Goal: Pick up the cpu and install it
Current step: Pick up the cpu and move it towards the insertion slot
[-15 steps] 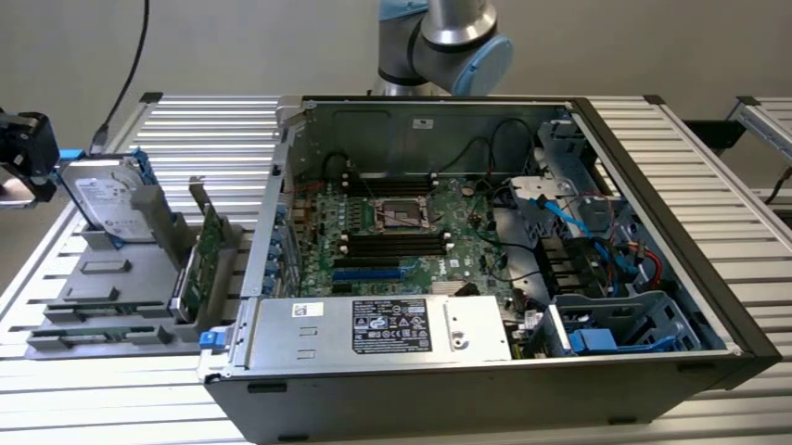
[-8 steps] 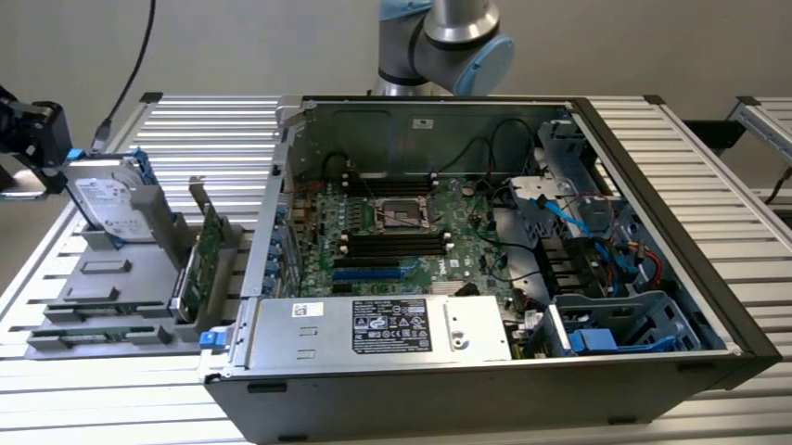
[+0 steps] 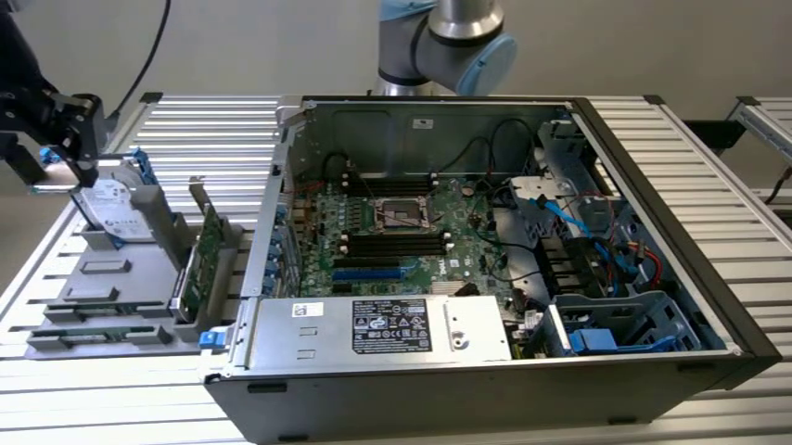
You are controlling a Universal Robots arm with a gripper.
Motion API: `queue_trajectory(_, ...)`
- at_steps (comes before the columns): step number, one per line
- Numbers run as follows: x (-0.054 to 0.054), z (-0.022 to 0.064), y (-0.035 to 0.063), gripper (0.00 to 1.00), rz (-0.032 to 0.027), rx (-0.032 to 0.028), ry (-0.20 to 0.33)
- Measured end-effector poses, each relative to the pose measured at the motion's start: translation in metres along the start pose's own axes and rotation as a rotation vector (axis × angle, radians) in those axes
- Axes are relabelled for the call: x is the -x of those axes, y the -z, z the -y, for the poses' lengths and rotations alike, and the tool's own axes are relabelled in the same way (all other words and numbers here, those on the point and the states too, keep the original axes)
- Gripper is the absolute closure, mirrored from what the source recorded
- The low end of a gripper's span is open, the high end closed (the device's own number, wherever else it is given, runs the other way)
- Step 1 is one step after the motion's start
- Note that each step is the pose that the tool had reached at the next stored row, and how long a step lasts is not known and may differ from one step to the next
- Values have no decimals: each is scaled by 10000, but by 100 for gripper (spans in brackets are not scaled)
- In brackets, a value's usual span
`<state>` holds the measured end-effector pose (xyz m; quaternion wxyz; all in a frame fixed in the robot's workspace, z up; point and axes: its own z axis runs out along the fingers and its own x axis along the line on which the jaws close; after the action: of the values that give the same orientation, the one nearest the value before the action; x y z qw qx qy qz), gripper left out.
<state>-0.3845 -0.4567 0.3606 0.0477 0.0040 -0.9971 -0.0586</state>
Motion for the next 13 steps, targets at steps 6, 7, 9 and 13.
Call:
queue_trajectory(6,259,-9,76,45,-92,1,-10)
queue_trajectory(7,302,-11,90,45,-101,1,-12)
queue_trajectory(9,389,-15,119,45,-122,2,-15)
queue_trajectory(13,568,-22,178,45,-166,3,-19)
